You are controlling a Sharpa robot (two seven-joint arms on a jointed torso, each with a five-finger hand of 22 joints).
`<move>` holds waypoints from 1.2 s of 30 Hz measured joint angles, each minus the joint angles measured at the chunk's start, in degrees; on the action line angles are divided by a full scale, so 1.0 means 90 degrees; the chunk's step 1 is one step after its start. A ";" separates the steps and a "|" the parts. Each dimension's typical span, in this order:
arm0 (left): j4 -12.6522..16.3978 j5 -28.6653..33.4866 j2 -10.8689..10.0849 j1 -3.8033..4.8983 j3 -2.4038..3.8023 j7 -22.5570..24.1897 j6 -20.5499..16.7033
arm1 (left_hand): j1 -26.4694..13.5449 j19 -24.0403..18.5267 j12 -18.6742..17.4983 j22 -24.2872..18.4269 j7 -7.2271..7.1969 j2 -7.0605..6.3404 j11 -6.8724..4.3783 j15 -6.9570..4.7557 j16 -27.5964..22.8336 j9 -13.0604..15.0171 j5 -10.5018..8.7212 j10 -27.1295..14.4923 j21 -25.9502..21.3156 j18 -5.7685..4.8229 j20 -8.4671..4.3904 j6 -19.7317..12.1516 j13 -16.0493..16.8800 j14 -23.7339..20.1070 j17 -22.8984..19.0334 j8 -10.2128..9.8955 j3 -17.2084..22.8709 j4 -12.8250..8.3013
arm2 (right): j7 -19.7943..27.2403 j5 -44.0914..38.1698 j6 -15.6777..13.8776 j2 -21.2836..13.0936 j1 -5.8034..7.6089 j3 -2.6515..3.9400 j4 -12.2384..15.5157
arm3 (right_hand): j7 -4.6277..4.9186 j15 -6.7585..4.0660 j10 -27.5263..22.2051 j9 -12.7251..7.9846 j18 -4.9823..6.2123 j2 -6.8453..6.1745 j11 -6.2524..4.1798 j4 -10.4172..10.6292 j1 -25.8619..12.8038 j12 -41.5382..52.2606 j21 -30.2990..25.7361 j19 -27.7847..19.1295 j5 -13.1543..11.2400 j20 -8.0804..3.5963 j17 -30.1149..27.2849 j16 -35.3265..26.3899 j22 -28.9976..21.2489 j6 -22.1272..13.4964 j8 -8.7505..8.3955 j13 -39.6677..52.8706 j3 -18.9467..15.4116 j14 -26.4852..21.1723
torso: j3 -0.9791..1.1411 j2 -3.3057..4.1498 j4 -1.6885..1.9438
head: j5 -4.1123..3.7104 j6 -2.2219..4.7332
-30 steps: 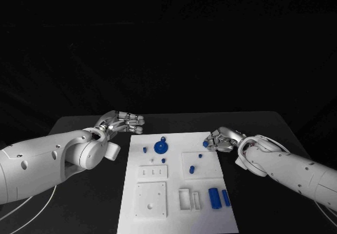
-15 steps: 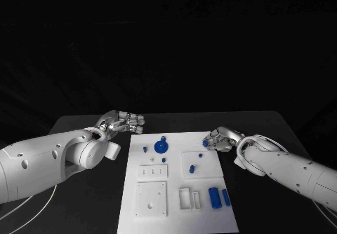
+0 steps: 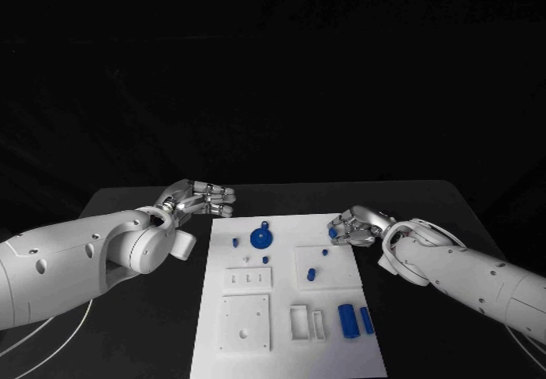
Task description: Assemble the parts on the task board
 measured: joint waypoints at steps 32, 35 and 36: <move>-0.0015 -0.0020 0.0001 0.0000 -0.0001 -0.0049 0.0052 | 0.0000 0.0000 0.0000 -0.0002 -0.0001 0.0000 0.0024 0.0000 0.0000 0.0000 0.0000 -0.0024 0.0000 0.0000 0.0000 -0.0045 0.0000 0.0000 0.0000 0.0000 0.0000 0.0000 | 0.0001 -0.0002 -0.0056 0.0037 0.0003 0.0002 -0.0032 | -0.0190 0.0001 0.0036 0.0006 0.0000 0.0134 -0.0013 0.0011 -0.0001 0.0055 0.0025 0.0000 -0.0699 0.0000 0.0024 0.0000 -0.0002 0.1052 -0.0006 0.0054 0.0367 0.0001 | 0.0007 -0.0005 0.0003 | -0.0027 -0.0016; -0.0016 -0.0023 0.0001 0.0000 -0.0001 -0.0052 0.0054 | 0.0000 0.0000 0.0000 -0.0002 0.0000 0.0000 0.0024 0.0000 0.0000 0.0000 0.0000 -0.0024 0.0000 0.0000 0.0000 -0.0045 0.0000 0.0000 0.0000 0.0000 0.0000 0.0000 | -0.0020 -0.0012 -0.0108 0.0047 0.0001 0.0000 -0.0039 | -0.0236 -0.0018 0.0060 0.0013 0.0000 0.0134 -0.0036 0.0081 -0.0001 0.0055 0.0025 0.0000 -0.0757 0.0000 0.0026 -0.0001 -0.0002 0.1174 -0.0006 0.0054 0.0142 0.0020 | 0.0007 -0.0005 0.0003 | -0.0028 -0.0016; -0.0016 -0.0024 0.0000 0.0000 -0.0001 -0.0053 0.0054 | 0.0000 0.0000 0.0000 -0.0002 -0.0001 0.0000 0.0024 0.0000 0.0000 0.0000 0.0000 -0.0024 0.0000 0.0000 0.0000 -0.0045 0.0000 0.0000 0.0000 0.0000 0.0000 0.0000 | -0.0028 -0.0015 -0.0128 0.0050 0.0000 -0.0002 -0.0040 | -0.0250 -0.0026 0.0060 0.0018 -0.0001 0.0134 -0.0036 0.0100 -0.0002 0.0055 0.0025 0.0003 -0.0797 -0.0004 0.0031 0.0000 -0.0002 0.1234 -0.0006 0.0054 0.0076 0.0028 | 0.0007 -0.0005 0.0003 | -0.0029 -0.0013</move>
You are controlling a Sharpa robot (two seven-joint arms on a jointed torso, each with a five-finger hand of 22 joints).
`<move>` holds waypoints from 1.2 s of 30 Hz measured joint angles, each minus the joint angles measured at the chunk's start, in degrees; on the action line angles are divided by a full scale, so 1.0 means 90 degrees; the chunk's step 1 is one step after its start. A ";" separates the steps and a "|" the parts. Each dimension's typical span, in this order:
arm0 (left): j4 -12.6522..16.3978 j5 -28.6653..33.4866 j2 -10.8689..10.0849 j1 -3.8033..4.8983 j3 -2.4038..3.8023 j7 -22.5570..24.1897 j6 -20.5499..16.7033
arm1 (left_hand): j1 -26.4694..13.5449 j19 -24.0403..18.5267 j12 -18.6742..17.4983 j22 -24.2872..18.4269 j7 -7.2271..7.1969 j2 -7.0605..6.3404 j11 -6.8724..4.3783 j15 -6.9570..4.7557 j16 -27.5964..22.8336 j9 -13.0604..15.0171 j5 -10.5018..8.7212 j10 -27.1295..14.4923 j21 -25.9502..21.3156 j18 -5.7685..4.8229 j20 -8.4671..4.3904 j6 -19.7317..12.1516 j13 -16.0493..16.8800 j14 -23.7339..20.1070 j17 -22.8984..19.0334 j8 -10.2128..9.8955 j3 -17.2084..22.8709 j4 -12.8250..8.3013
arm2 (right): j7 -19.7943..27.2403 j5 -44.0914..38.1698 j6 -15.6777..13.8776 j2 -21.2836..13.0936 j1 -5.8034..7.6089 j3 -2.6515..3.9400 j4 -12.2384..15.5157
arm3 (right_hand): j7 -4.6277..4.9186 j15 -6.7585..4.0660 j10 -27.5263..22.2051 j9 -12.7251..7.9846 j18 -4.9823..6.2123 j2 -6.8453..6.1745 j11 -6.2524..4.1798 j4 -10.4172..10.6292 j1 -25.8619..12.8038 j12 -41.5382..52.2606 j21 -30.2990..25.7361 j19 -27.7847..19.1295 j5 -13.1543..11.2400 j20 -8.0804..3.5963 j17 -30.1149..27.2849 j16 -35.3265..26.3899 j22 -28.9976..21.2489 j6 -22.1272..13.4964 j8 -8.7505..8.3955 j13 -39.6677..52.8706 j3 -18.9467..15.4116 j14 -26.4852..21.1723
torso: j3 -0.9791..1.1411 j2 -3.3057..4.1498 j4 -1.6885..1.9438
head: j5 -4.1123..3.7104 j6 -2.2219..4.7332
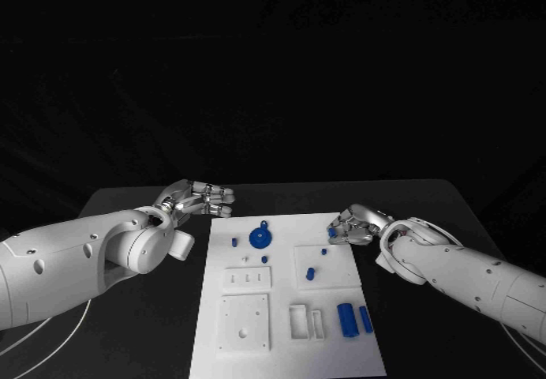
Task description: Assemble the parts on the task board
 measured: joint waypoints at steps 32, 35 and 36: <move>0.0003 -0.0108 0.0015 0.0000 0.0000 -0.0101 0.0051 | -0.0033 0.0105 0.0000 0.0112 -0.0134 0.0033 -0.0139 -0.0137 0.0209 0.0017 -0.0026 0.0321 0.0152 -0.0001 -0.0105 0.0255 0.0000 0.0183 0.0074 0.0000 -0.0061 0.0061 | -0.0284 -0.0025 -0.0634 -0.0079 -0.0001 -0.0003 0.0371 | -0.0122 -0.0069 0.0078 0.0012 -0.0001 0.0143 -0.0079 0.0119 0.0091 -0.0001 0.0000 0.0019 -0.0290 -0.0066 0.0052 0.0000 -0.0002 0.0378 0.0027 0.0020 -0.0227 0.0020 | -0.0001 -0.0006 -0.0009 | 0.0026 0.0007; 0.0003 -0.0159 0.0016 0.0000 0.0000 -0.0161 0.0057 | -0.0072 0.0197 0.0000 0.0148 -0.0180 0.0072 -0.0215 -0.0186 0.0324 0.0026 -0.0060 0.0495 0.0236 0.0000 -0.0149 0.0388 0.0000 0.0299 0.0123 0.0000 -0.0103 0.0103 | -0.0349 -0.0044 -0.0648 -0.0128 0.0025 -0.0003 0.0517 | -0.0123 -0.0070 0.0078 0.0012 0.0000 0.0143 -0.0079 0.0119 0.0092 -0.0001 0.0000 0.0019 -0.0294 -0.0066 0.0060 0.0000 -0.0001 0.0378 0.0026 0.0020 -0.0227 0.0021 | -0.0001 -0.0012 -0.0012 | 0.0029 0.0015; 0.0003 -0.0175 0.0017 0.0000 0.0000 -0.0183 0.0058 | -0.0075 0.0234 0.0000 0.0163 -0.0200 0.0075 -0.0234 -0.0222 0.0372 0.0027 -0.0071 0.0575 0.0273 0.0000 -0.0181 0.0453 0.0000 0.0340 0.0147 0.0000 -0.0127 0.0127 | -0.0376 -0.0052 -0.0649 -0.0142 0.0039 -0.0002 0.0569 | -0.0123 -0.0070 0.0078 0.0012 0.0000 0.0143 -0.0079 0.0119 0.0092 -0.0001 0.0000 0.0019 -0.0294 -0.0066 0.0064 0.0000 -0.0001 0.0378 0.0026 0.0020 -0.0227 0.0021 | 0.0000 -0.0012 -0.0012 | 0.0031 0.0019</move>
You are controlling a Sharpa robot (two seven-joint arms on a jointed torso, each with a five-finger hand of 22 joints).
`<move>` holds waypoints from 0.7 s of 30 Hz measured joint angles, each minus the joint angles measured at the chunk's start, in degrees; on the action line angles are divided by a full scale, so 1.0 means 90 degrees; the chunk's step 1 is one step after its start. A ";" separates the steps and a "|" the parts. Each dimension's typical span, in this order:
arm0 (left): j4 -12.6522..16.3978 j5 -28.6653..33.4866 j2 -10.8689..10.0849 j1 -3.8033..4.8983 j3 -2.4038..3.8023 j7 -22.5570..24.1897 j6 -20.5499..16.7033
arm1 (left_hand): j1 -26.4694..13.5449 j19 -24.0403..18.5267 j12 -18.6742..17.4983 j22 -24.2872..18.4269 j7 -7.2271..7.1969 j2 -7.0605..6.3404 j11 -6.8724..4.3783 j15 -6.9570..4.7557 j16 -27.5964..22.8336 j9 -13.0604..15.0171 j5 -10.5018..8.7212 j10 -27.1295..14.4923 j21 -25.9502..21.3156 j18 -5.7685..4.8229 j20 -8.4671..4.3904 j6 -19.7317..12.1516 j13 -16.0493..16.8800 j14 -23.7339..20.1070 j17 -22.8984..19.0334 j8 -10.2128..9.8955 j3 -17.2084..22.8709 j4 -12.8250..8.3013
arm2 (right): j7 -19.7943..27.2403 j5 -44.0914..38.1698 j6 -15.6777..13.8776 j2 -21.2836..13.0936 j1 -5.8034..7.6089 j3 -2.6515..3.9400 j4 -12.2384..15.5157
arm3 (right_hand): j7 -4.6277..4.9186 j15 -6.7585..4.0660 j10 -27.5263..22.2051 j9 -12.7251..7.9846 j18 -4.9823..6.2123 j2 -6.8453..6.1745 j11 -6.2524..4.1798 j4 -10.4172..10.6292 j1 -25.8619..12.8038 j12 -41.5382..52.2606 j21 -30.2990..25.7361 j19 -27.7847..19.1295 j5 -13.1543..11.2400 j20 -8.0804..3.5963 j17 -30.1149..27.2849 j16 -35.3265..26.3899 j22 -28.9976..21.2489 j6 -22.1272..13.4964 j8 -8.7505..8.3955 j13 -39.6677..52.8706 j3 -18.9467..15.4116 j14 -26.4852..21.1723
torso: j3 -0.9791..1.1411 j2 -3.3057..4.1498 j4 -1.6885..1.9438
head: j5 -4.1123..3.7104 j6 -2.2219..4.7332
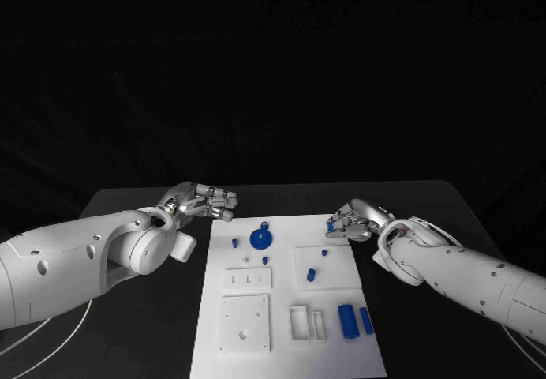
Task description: Assemble the parts on the task board
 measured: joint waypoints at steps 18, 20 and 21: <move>0.0042 -0.0674 0.0198 0.0041 0.0005 -0.1156 0.0001 | -0.0294 0.0606 0.0834 0.0949 -0.0214 -0.0126 -0.0528 -0.0618 0.2527 -0.0060 -0.0566 0.1268 0.1356 -0.0200 -0.0640 0.0294 0.0285 0.0451 0.1676 0.0000 -0.0554 0.0844 | -0.0865 -0.0418 0.0051 0.0016 0.0237 0.0010 0.0984 | 0.0016 0.0001 0.0023 -0.0002 0.0000 -0.0157 -0.0023 0.0189 -0.0015 0.0000 0.0000 0.0000 -0.0118 0.0000 0.0052 0.0000 0.0000 0.0026 -0.0025 0.0032 0.0439 0.0000 | -0.0013 -0.0106 -0.0029 | 0.0119 0.0015; 0.0059 -0.0764 0.0243 0.0042 0.0005 -0.1331 0.0004 | -0.0328 0.0560 0.1097 0.1140 -0.0224 -0.0159 -0.0566 -0.0655 0.2853 -0.0060 -0.0621 0.1267 0.1581 -0.0199 -0.0686 0.0284 0.0389 0.0414 0.1856 0.0000 -0.0583 0.0944 | -0.0989 -0.0480 0.0054 0.0059 0.0241 0.0010 0.1055 | 0.0015 0.0001 0.0023 -0.0003 0.0000 -0.0171 -0.0023 0.0203 -0.0016 0.0000 0.0000 0.0000 -0.0118 0.0000 0.0052 0.0000 0.0000 0.0026 -0.0020 0.0032 0.0506 0.0000 | -0.0016 -0.0120 -0.0032 | 0.0133 0.0006; 0.0072 -0.0823 0.0274 0.0043 0.0005 -0.1445 0.0009 | -0.0358 0.0547 0.1195 0.1220 -0.0234 -0.0189 -0.0566 -0.0674 0.2973 -0.0060 -0.0646 0.1267 0.1674 -0.0199 -0.0699 0.0274 0.0432 0.0395 0.1917 0.0000 -0.0598 0.0985 | -0.1072 -0.0523 0.0056 0.0093 0.0242 0.0010 0.1098 | 0.0015 0.0001 0.0023 -0.0003 0.0000 -0.0171 -0.0023 0.0212 -0.0016 0.0000 0.0000 0.0000 -0.0118 0.0001 0.0052 0.0000 0.0000 0.0026 -0.0019 0.0032 0.0515 0.0000 | -0.0016 -0.0128 -0.0033 | 0.0143 0.0001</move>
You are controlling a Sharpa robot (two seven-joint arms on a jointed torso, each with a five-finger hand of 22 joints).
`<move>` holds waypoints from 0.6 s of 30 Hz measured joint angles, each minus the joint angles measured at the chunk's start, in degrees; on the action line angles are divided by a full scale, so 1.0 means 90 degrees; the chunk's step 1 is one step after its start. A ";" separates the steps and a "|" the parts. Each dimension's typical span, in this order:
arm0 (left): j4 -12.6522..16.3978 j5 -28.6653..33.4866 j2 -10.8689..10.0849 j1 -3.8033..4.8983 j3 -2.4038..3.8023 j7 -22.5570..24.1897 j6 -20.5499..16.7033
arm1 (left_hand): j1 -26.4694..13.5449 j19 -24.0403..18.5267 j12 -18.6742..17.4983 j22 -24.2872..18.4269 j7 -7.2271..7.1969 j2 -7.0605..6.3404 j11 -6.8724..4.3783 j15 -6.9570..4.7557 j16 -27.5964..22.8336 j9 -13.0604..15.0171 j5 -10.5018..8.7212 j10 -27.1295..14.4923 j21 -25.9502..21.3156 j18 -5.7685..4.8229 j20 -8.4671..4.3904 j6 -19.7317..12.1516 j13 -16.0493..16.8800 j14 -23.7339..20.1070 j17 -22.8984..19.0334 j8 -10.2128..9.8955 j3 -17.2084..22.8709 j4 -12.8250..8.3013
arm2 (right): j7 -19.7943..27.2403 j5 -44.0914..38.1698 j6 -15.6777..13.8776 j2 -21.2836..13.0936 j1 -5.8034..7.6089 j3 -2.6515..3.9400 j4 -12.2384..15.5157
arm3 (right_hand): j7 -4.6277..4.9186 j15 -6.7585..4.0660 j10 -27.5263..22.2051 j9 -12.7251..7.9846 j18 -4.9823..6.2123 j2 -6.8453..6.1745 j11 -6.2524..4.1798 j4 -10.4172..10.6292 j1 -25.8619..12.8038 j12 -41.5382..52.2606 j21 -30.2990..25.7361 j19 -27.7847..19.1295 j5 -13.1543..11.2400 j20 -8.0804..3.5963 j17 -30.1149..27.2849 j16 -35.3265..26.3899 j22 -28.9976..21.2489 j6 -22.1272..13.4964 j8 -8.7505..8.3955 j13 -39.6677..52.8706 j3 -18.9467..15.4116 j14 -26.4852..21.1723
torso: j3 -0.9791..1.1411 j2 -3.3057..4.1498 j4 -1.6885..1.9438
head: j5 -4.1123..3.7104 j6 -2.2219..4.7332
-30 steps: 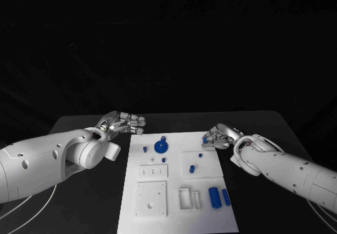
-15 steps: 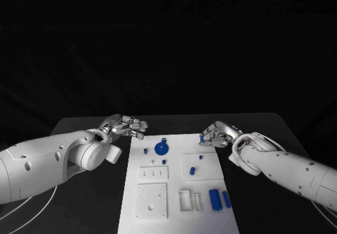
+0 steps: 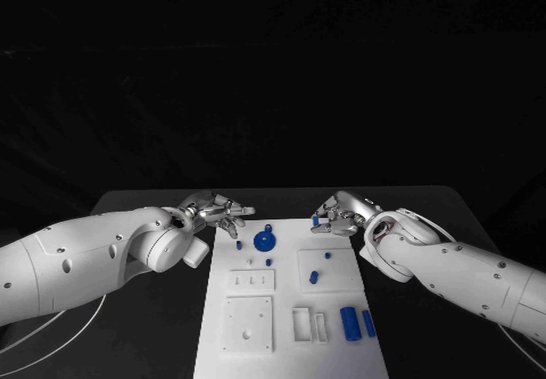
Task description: Assemble the parts on the task board
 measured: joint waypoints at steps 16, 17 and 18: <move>0.0053 -0.0502 0.0391 0.0006 -0.0007 -0.1113 0.0183 | -0.0604 -0.0231 0.0541 0.0643 -0.0021 -0.0396 -0.0044 -0.0027 0.0720 0.0015 -0.0226 0.0000 0.0623 0.0000 -0.0036 -0.0022 0.0349 -0.0067 0.0125 0.0000 0.0349 0.0759 | -0.0671 -0.0408 0.0072 0.0542 0.0005 -0.0026 0.0326 | -0.0009 0.0001 0.0000 0.0003 0.0000 -0.0092 0.0000 0.0051 -0.0026 0.0000 0.0000 0.0000 0.0052 0.0000 0.0006 0.0000 0.0000 0.0006 0.0020 0.0006 0.0104 0.0000 | -0.0005 -0.0057 -0.0021 | 0.0034 -0.0054; 0.0053 -0.0516 0.0402 0.0006 -0.0007 -0.1139 0.0192 | -0.0621 -0.0249 0.0494 0.0643 -0.0021 -0.0413 -0.0044 -0.0016 0.0709 0.0015 -0.0245 0.0000 0.0589 0.0000 -0.0019 -0.0022 0.0340 -0.0078 0.0097 0.0000 0.0372 0.0806 | -0.0692 -0.0424 0.0077 0.0566 0.0005 -0.0029 0.0334 | -0.0009 0.0001 0.0000 0.0003 0.0000 -0.0092 0.0000 0.0050 -0.0026 0.0000 0.0000 0.0000 0.0052 0.0000 0.0006 0.0000 0.0000 0.0007 0.0020 0.0006 0.0103 0.0000 | -0.0005 -0.0057 -0.0021 | 0.0032 -0.0054; 0.0052 -0.0536 0.0420 0.0006 -0.0008 -0.1175 0.0206 | -0.0674 -0.0249 0.0466 0.0643 -0.0021 -0.0437 -0.0044 -0.0016 0.0683 0.0015 -0.0245 0.0000 0.0566 0.0000 -0.0019 -0.0022 0.0330 -0.0078 0.0080 0.0000 0.0388 0.0858 | -0.0711 -0.0439 0.0082 0.0588 0.0005 -0.0033 0.0342 | -0.0009 0.0001 0.0000 0.0003 0.0000 -0.0092 0.0000 0.0051 -0.0026 0.0000 0.0000 0.0000 0.0052 0.0000 0.0006 0.0000 0.0000 0.0007 0.0020 0.0006 0.0103 0.0000 | -0.0004 -0.0057 -0.0021 | 0.0029 -0.0054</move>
